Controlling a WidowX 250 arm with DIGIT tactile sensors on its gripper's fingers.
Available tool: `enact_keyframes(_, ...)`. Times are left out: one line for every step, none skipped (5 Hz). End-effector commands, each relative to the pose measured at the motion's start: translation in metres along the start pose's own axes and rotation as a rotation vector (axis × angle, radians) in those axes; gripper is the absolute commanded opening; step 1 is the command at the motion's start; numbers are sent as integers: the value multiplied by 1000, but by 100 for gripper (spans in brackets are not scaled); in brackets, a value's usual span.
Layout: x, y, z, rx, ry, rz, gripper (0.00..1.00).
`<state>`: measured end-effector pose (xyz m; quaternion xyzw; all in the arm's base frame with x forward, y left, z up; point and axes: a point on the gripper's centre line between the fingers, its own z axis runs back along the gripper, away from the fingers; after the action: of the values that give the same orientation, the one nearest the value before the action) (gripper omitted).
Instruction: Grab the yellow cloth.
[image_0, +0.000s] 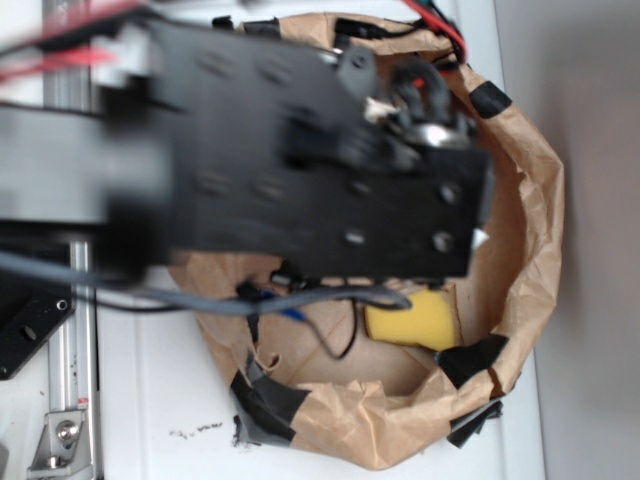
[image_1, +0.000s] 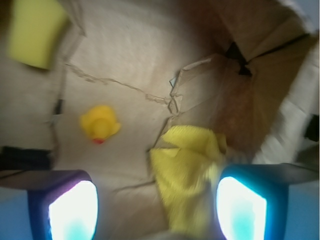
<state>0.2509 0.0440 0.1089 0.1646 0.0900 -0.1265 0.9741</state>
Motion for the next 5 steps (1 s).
enact_keyframes(4,-13,-46,121,58,-176,100)
enact_keyframes(-4,-16,-60,92,69,-227,100)
enact_keyframes(-15,2,-67,41,52,-222,100)
enact_keyframes(-34,22,-80,-7,40,-207,100)
enact_keyframes(-44,29,-89,-16,44,-209,100)
